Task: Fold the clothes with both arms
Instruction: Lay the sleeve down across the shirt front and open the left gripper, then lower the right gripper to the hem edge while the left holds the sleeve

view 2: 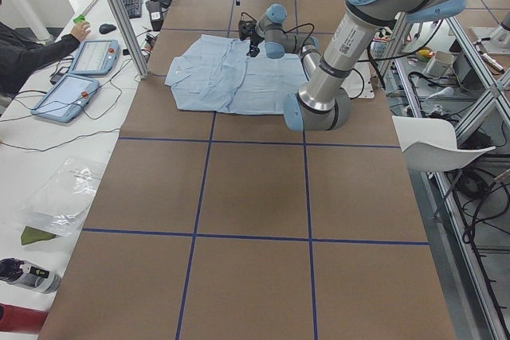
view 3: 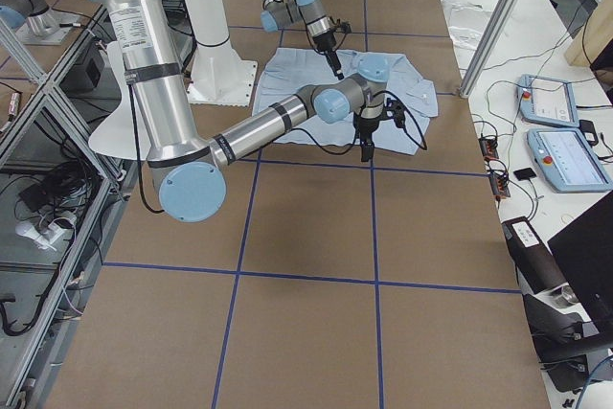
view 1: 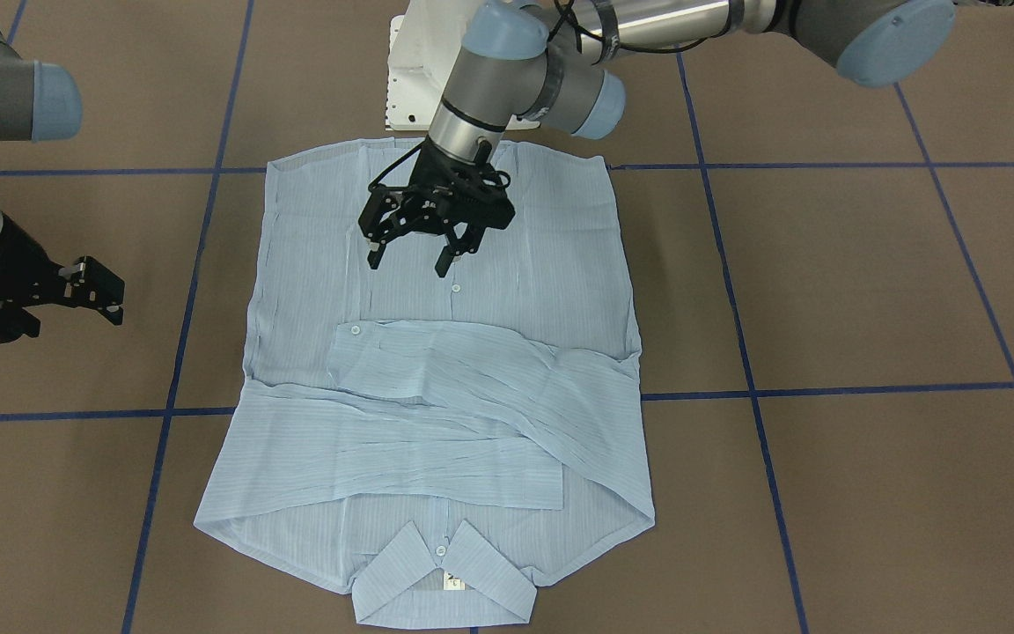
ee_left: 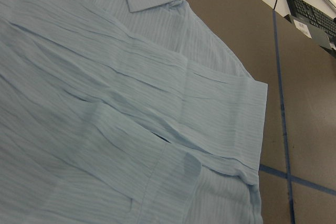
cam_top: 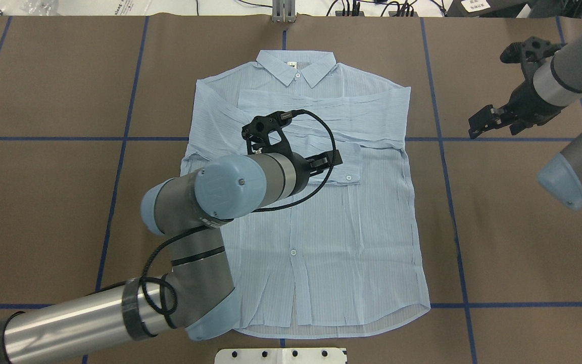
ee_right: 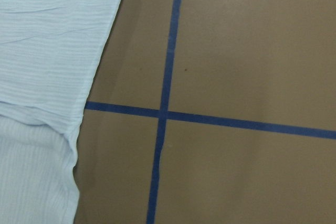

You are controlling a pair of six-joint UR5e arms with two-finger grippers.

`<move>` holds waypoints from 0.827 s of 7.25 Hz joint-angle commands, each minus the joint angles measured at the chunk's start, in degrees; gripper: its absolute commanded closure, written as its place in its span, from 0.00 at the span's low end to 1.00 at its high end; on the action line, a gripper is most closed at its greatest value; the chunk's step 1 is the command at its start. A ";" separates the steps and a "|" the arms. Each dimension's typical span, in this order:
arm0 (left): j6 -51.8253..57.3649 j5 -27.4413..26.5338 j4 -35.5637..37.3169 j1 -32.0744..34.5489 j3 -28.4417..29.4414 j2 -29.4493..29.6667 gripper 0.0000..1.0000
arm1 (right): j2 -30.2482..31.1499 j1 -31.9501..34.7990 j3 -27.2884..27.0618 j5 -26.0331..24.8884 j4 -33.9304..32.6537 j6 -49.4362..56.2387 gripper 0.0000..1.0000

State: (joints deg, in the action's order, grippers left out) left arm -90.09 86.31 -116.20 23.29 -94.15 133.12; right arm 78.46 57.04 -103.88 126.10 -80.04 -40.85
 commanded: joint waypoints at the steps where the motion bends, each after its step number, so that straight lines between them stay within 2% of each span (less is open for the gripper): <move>1: 5.08 1.66 15.77 0.52 -13.47 -4.00 0.01 | 5.02 -5.68 -2.62 2.12 12.15 -13.84 0.00; 2: 5.28 2.19 16.52 0.61 -16.04 -6.53 0.01 | 6.95 -9.45 -5.60 -0.39 12.27 -17.30 0.00; 3: 5.28 2.20 16.44 0.61 -17.45 -8.47 0.01 | 8.80 -14.71 -9.28 -5.46 12.28 -23.08 0.00; 5: 5.28 2.03 16.36 0.70 -17.65 -9.45 0.01 | 9.34 -25.78 -12.82 -13.30 12.28 -35.82 0.00; 6: 5.28 2.11 16.35 0.70 -17.64 -9.54 0.01 | 9.34 -32.97 -13.62 -19.43 12.28 -41.01 0.00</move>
State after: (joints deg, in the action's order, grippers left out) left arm -84.83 88.38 -99.86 23.96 -111.69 123.92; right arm 87.64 32.09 -116.03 113.09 -67.79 -74.91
